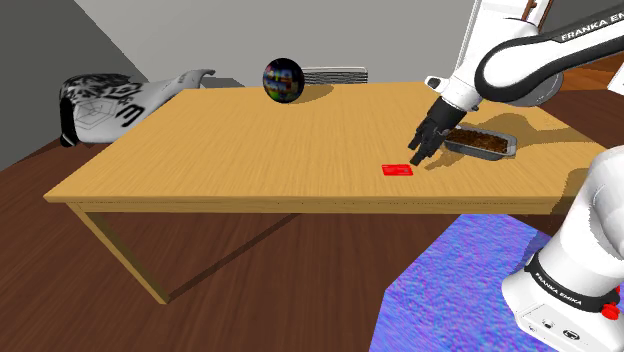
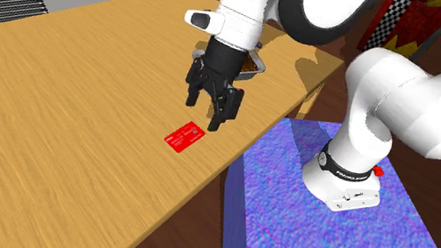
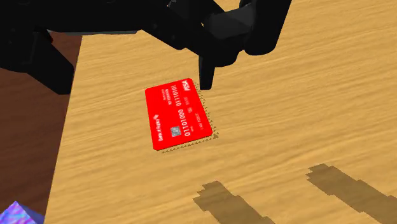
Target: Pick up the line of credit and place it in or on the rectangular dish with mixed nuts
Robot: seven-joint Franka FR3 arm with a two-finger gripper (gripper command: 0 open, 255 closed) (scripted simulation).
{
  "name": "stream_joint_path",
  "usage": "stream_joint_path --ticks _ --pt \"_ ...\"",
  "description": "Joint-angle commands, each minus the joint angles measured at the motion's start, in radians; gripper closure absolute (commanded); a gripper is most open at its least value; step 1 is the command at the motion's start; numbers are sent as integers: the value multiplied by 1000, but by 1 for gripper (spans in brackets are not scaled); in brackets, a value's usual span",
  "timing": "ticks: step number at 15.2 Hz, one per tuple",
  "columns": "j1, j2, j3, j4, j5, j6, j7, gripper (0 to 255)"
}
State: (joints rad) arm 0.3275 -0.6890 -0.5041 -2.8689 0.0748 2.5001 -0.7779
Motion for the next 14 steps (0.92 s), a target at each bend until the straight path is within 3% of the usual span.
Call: stream_joint_path --ticks 1,3,11,14 --pt "120 56 -119 -12 51 150 -175 0" --pt "297 104 -277 7 122 266 -354 0" --pt "536 205 -447 24 230 406 -432 0" --pt "536 205 -447 24 230 406 -432 0"
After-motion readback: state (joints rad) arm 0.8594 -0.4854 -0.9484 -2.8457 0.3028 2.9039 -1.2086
